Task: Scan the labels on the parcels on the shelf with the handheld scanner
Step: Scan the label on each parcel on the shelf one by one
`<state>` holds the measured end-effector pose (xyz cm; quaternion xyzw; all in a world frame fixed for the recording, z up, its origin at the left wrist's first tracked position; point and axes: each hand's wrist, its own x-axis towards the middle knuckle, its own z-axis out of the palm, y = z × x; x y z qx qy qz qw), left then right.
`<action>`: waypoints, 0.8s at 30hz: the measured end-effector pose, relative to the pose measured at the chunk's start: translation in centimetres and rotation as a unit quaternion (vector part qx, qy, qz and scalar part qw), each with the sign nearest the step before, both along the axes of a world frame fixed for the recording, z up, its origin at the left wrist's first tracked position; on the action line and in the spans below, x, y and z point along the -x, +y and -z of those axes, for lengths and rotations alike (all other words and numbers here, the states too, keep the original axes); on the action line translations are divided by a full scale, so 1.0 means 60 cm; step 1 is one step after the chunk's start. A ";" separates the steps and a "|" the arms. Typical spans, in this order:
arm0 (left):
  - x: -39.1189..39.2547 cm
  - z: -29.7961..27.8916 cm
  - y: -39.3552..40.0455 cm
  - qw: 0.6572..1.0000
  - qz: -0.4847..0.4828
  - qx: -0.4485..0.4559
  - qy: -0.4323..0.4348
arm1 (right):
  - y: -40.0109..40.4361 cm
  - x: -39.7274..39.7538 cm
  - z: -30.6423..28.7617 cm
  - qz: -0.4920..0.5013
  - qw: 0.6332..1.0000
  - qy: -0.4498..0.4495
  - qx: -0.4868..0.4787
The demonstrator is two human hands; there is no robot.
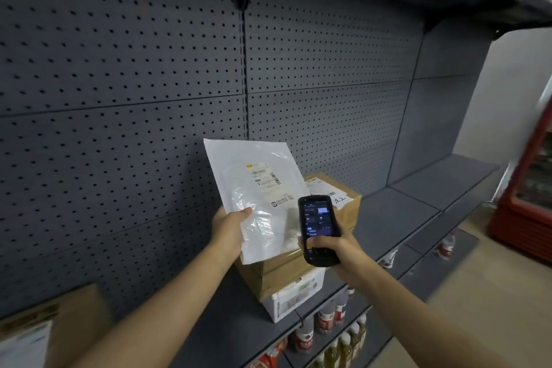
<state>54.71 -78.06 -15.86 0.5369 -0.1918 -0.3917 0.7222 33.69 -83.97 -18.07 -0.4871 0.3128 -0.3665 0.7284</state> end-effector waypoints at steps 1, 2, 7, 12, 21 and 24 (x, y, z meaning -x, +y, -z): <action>0.005 0.005 -0.014 1.000 -0.007 -0.004 0.003 | -0.010 0.003 0.003 0.006 1.000 0.003 -0.003; 0.008 0.012 -0.028 1.000 -0.017 -0.008 0.011 | -0.019 0.005 0.004 0.011 1.000 0.005 -0.005; 0.028 0.046 -0.080 0.996 -0.068 -0.058 -0.003 | -0.054 0.007 0.005 0.030 0.999 0.008 -0.022; 0.050 0.053 -0.102 0.985 -0.105 -0.124 -0.056 | -0.083 -0.005 0.018 0.044 0.998 0.004 -0.051; 0.055 0.082 -0.122 0.923 -0.131 -0.313 -0.179 | -0.125 -0.001 0.027 0.024 0.998 0.023 -0.053; 0.054 0.084 -0.122 0.921 -0.143 -0.324 -0.163 | -0.137 0.004 0.024 0.012 0.998 0.026 -0.048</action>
